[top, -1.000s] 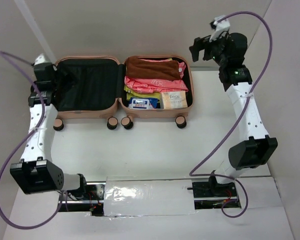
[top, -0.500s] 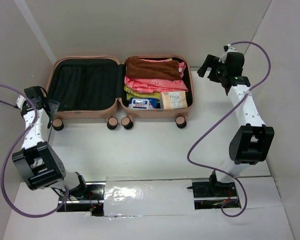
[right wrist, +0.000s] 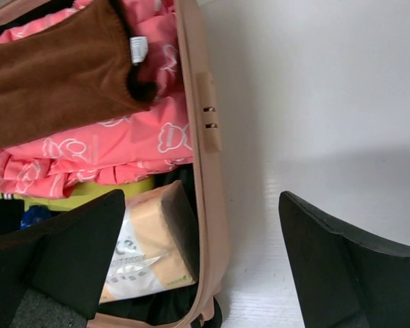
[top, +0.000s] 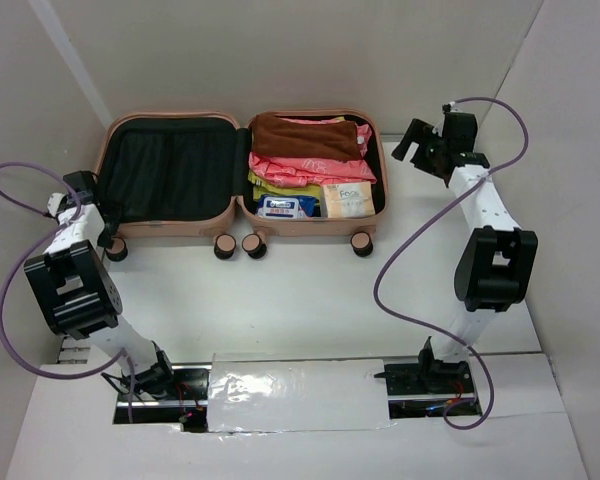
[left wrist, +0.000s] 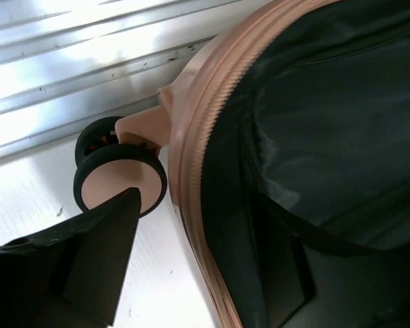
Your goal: Pack the luggage
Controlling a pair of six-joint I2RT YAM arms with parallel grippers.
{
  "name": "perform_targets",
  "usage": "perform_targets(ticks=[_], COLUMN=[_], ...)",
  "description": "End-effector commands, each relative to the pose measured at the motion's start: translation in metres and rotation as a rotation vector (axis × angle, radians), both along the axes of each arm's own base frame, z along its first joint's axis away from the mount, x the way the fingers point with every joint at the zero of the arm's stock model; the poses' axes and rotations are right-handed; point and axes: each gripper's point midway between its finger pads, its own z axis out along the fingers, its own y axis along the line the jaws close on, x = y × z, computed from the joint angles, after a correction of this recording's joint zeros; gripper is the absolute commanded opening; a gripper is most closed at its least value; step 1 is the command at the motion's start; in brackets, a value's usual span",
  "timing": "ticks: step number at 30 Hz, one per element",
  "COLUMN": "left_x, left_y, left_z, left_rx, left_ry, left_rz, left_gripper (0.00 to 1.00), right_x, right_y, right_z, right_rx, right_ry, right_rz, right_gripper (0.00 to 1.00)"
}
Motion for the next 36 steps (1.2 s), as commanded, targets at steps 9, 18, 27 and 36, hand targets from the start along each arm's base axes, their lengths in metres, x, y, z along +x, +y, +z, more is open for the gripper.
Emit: perform_targets(ticks=[9,18,27,36], left_x=[0.016,0.017,0.035,0.023], left_y=[-0.018,-0.036,-0.124,-0.309], left_z=[0.011,0.149,0.327,0.371], left_rx=[0.132,0.453,0.699,0.752], left_ry=[-0.011,-0.25,-0.577,-0.708], left_rz=[0.137,0.178,0.019,-0.29], left_gripper=[0.0,0.0,0.0,0.0], right_x=[0.017,-0.005,-0.045,-0.119], right_y=[-0.019,-0.033,-0.056,-0.077], right_z=[-0.003,-0.051,-0.011,-0.007], right_rx=[0.0,0.013,0.055,0.094], right_ry=[0.008,0.118,0.056,0.039], right_rz=[-0.072,-0.185,-0.335,-0.527], right_gripper=[1.0,1.0,1.0,1.0])
